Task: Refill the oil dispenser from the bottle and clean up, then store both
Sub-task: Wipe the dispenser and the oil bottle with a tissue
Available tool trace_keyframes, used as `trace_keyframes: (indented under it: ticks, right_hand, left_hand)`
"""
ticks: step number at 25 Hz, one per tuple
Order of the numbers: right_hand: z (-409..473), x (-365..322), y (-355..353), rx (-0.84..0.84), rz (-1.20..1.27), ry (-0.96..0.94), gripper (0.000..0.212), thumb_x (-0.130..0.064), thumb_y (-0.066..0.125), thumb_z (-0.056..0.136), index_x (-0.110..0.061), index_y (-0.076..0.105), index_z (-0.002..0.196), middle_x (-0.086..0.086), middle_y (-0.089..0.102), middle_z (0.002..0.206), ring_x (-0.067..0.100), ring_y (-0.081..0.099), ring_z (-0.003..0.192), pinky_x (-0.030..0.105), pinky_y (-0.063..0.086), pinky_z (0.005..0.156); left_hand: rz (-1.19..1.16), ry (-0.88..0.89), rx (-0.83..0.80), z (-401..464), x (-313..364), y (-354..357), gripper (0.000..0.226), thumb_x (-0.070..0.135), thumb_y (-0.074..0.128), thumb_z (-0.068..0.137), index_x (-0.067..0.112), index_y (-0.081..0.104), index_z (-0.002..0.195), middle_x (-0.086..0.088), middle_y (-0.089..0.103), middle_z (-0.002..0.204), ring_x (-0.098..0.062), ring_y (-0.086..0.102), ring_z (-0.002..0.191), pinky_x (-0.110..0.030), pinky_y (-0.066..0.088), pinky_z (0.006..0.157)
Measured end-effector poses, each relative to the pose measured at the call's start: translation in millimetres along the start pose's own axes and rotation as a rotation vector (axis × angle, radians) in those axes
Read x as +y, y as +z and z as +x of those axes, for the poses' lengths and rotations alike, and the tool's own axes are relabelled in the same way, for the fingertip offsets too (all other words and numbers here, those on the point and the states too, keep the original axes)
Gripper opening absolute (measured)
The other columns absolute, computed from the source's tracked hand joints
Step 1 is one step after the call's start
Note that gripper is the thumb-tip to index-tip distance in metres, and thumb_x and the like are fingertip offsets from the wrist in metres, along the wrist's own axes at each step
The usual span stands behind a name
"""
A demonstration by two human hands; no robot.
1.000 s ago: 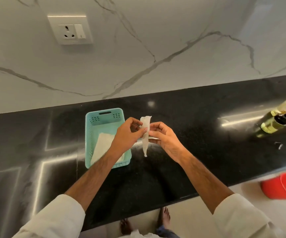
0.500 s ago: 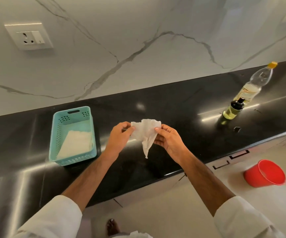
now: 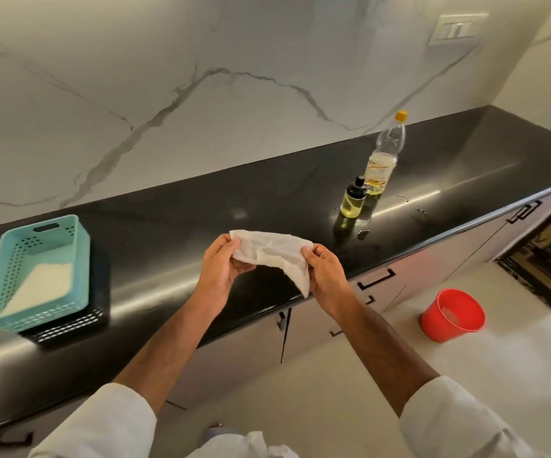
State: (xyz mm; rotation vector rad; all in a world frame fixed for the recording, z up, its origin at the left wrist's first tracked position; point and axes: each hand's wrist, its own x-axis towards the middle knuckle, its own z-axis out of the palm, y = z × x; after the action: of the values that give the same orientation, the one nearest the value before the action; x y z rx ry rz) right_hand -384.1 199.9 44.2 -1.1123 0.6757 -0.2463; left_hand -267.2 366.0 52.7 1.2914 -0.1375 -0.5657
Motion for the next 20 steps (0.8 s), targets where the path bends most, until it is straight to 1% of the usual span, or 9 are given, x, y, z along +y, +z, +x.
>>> trace_keyframes:
  ticks: [3,6,7,11,13,15,17,19,20]
  right_hand:
    - [6.0,-17.8,-28.2,0.003,-0.068,-0.059,0.025,-0.027,0.053,0.106,-0.013,0.059,0.126,0.008,0.068,0.120,0.023,0.071,0.104,0.030,0.061,0.075]
    - [20.9,-29.7,-45.9,0.002,-0.099,-0.102,0.025,-0.026,0.054,0.105,-0.011,0.060,0.125,0.009,0.070,0.118,0.021,0.074,0.098,0.030,0.062,0.077]
    - [26.0,-34.1,-50.7,-0.015,-0.080,-0.115,0.025,-0.025,0.054,0.105,-0.010,0.060,0.125,0.009,0.070,0.117,0.021,0.074,0.099,0.031,0.062,0.079]
    - [55.8,-50.6,-76.8,-0.020,0.084,-0.138,0.025,-0.019,0.051,0.106,-0.005,0.059,0.126,0.010,0.071,0.119,0.027,0.071,0.110,0.040,0.061,0.092]
    - [72.1,-58.7,-86.8,0.002,0.083,-0.148,0.027,-0.019,0.051,0.106,-0.005,0.057,0.127,0.014,0.069,0.123,0.029,0.071,0.110,0.041,0.061,0.092]
    - [93.6,-71.3,-91.9,0.052,0.060,-0.152,0.025,-0.017,0.055,0.104,-0.011,0.054,0.129,0.014,0.068,0.124,0.029,0.071,0.109,0.042,0.062,0.088]
    - [117.8,-86.1,-94.8,0.172,-0.073,-0.160,0.029,-0.013,0.060,0.102,-0.018,0.046,0.128,0.009,0.065,0.123,0.027,0.070,0.110,0.042,0.062,0.088]
    - [139.7,-96.7,-99.2,0.270,-0.338,-0.272,0.044,-0.009,0.065,0.097,-0.027,0.040,0.130,0.001,0.058,0.130,0.020,0.062,0.121,0.039,0.056,0.098]
    - [148.5,-100.3,-101.2,0.259,-0.492,-0.363,0.053,-0.009,0.066,0.095,-0.031,0.038,0.134,-0.003,0.053,0.137,0.016,0.054,0.128,0.037,0.050,0.105]
  left_hand:
    - [-0.022,0.012,-0.030,8.8,-5.0,27.2,0.017,0.016,0.048,0.107,0.009,0.062,0.113,-0.012,0.069,0.114,-0.026,0.071,0.100,-0.035,0.062,0.071]
    - [0.086,-0.025,-0.087,26.9,-10.6,50.2,0.019,0.016,0.055,0.104,0.012,0.059,0.122,-0.011,0.069,0.120,-0.028,0.072,0.103,-0.038,0.061,0.071]
    - [0.121,-0.019,-0.070,34.2,-13.5,56.3,0.021,0.014,0.058,0.102,0.013,0.056,0.123,-0.011,0.068,0.121,-0.026,0.073,0.102,-0.038,0.062,0.070]
    - [0.133,0.115,0.085,72.8,-19.9,81.9,0.028,0.006,0.063,0.099,0.017,0.045,0.118,-0.010,0.065,0.117,-0.025,0.074,0.100,-0.037,0.064,0.065]
    - [0.121,0.159,0.054,91.9,-19.0,94.4,0.030,0.003,0.063,0.098,0.018,0.043,0.116,-0.011,0.064,0.118,-0.025,0.074,0.101,-0.038,0.065,0.066]
    - [0.133,0.173,-0.025,112.1,-15.1,106.0,0.031,-0.001,0.063,0.097,0.019,0.044,0.111,-0.015,0.064,0.117,-0.028,0.073,0.103,-0.041,0.065,0.068]
    - [0.146,0.182,-0.088,135.1,-12.0,115.2,0.030,-0.004,0.064,0.095,0.017,0.045,0.106,-0.020,0.064,0.115,-0.032,0.073,0.103,-0.042,0.065,0.068]
    - [0.197,0.211,-0.107,155.7,-7.9,123.0,0.031,-0.004,0.067,0.093,0.017,0.047,0.103,-0.019,0.067,0.109,-0.033,0.073,0.099,-0.040,0.064,0.065]
    - [0.242,0.227,-0.119,163.7,-5.1,126.4,0.032,-0.002,0.069,0.092,0.019,0.048,0.104,-0.016,0.070,0.105,-0.033,0.074,0.095,-0.040,0.064,0.063]
